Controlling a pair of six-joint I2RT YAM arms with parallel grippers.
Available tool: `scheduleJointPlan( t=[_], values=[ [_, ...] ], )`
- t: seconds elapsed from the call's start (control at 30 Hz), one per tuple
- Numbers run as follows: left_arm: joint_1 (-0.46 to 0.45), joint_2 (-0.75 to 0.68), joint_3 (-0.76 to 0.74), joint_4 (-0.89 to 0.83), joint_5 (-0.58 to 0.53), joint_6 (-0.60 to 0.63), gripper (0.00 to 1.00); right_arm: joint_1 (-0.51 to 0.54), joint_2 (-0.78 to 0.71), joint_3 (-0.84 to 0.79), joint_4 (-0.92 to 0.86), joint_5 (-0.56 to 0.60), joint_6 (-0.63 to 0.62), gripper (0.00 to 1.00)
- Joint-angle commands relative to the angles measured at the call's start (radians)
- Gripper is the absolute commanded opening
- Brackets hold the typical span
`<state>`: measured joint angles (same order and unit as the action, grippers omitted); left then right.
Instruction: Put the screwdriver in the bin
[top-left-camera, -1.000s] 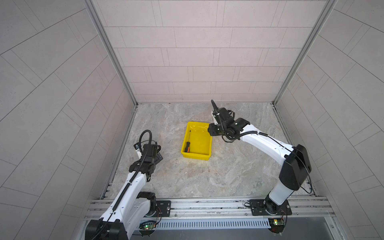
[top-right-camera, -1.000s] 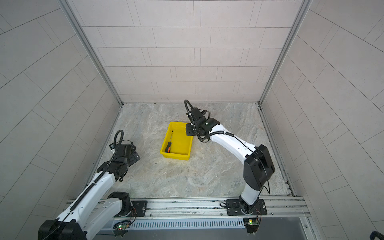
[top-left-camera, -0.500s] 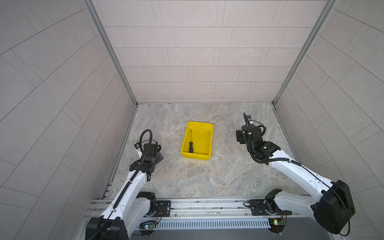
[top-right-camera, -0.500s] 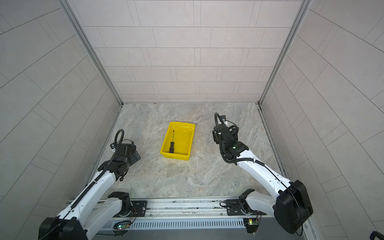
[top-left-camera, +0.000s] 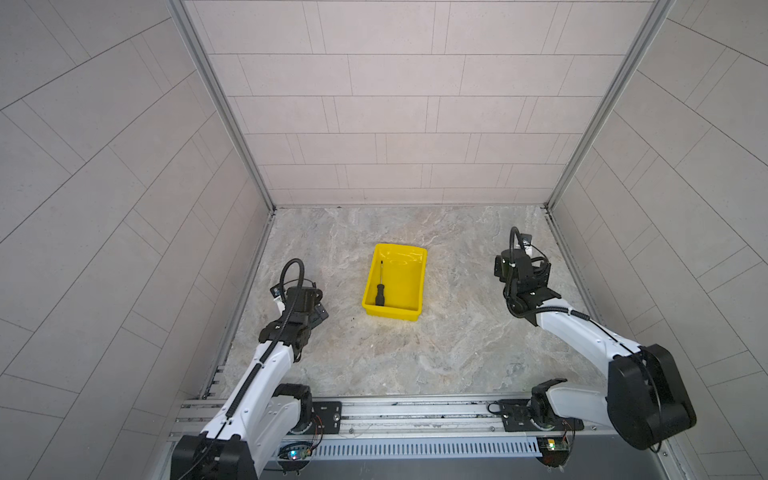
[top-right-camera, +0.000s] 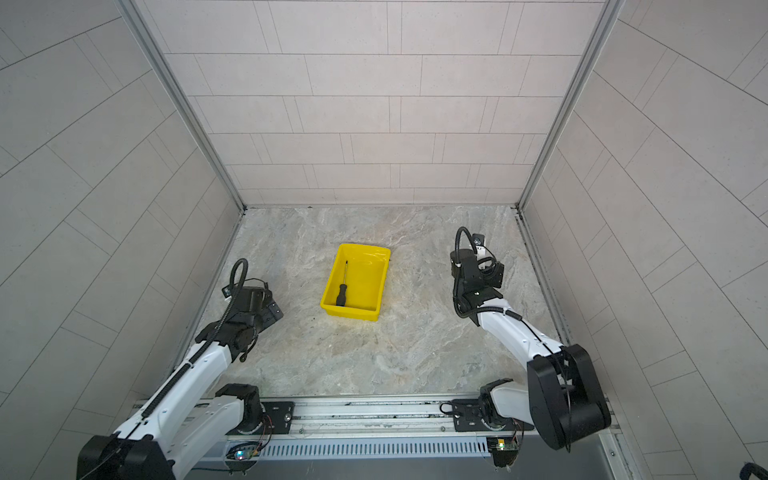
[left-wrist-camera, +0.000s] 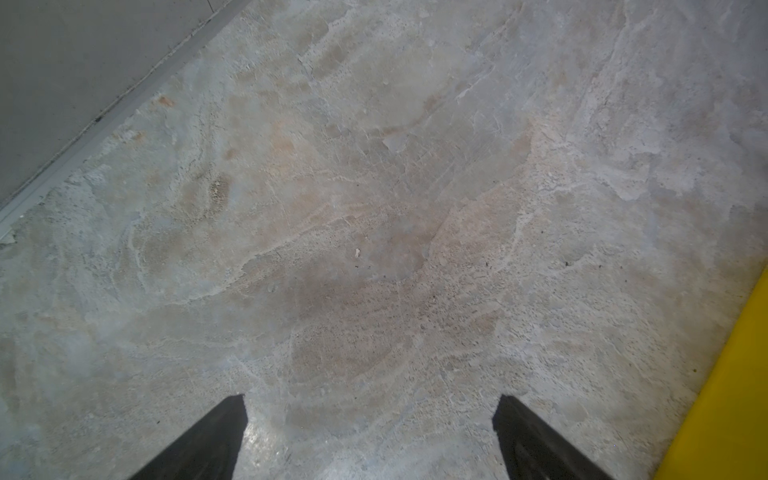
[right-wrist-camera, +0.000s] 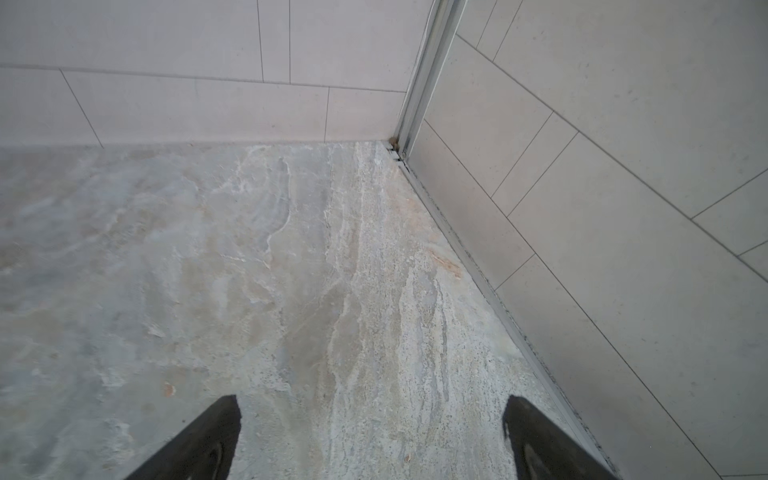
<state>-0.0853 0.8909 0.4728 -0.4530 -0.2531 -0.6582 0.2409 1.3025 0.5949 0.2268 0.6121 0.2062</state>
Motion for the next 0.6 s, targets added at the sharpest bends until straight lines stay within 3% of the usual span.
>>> scheduleJointPlan(
  t=[0.0,0.1,0.33,0.57],
  values=[
    [0.003,-0.017,0.017,-0.007,0.009,0.01,1.0,0.004,0.036,-0.074,0.304,0.009,-0.142,0.99],
    [0.004,-0.029,0.009,-0.001,0.001,0.011,1.0,0.003,0.024,-0.071,0.244,-0.044,-0.177,0.99],
    [0.003,-0.029,0.002,0.013,0.003,0.011,1.0,0.0,0.107,-0.21,0.534,-0.037,-0.248,0.99],
    [0.004,0.008,0.004,0.041,0.025,0.019,1.0,-0.021,0.137,-0.19,0.542,-0.1,-0.24,0.99]
  ],
)
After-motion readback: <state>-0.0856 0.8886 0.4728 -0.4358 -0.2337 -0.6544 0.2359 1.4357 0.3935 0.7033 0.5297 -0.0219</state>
